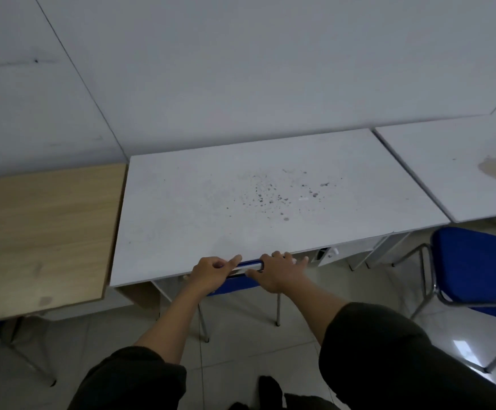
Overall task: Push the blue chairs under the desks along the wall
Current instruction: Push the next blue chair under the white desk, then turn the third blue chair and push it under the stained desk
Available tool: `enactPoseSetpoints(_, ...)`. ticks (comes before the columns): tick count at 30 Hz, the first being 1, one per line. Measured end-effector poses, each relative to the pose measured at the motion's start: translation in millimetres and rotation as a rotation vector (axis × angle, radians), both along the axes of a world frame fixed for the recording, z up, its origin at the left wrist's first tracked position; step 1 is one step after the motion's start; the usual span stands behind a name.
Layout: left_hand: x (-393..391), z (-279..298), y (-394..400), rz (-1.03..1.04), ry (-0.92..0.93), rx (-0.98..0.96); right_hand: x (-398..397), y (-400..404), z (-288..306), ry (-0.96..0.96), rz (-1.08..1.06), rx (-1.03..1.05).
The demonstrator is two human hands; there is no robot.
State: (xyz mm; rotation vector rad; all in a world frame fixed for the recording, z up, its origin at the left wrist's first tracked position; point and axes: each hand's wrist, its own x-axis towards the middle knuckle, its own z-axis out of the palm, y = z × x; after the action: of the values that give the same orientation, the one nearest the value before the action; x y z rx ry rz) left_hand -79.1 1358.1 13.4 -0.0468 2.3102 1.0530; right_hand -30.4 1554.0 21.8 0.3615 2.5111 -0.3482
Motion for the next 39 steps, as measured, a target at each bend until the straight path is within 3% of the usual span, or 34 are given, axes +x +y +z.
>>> enactPoseSetpoints(5, 0.9, 30.3, 14.9, -0.153, 0.061, 0.037, 19.6, 5.7, 8.5, 0.072, 0.053, -0.031)
enactPoseSetpoints(9, 14.9, 40.4, 38.9, -0.357, 0.334, -0.098, 44.1, 13.7, 23.7, 0.172, 0.034, -0.051)
enactPoseSetpoints(12, 26.1, 39.6, 74.2, -0.447, 0.342, -0.036, 71.4, 23.1, 30.4, 0.282, 0.0, -0.08)
enactPoseSetpoints(15, 40.1, 36.3, 124.2, -0.537, 0.292, 0.073, 105.6, 53.2, 39.3, 0.261, -0.122, -0.068)
enactPoseSetpoints(20, 89.8, 30.0, 230.2, -0.695, 0.268, 0.126, 196.3, 135.9, 39.4, 0.183, -0.492, -0.141)
enactPoseSetpoints(26, 156.9, 32.5, 367.3, -0.865, 0.248, 0.194, 286.4, 242.9, 42.7, 0.251, -0.739, -0.217)
enactPoseSetpoints(39, 284.2, 65.0, 660.4, -1.059, 0.319, 0.212, 413.2, 490.9, 68.6, 0.511, -0.929, -0.244)
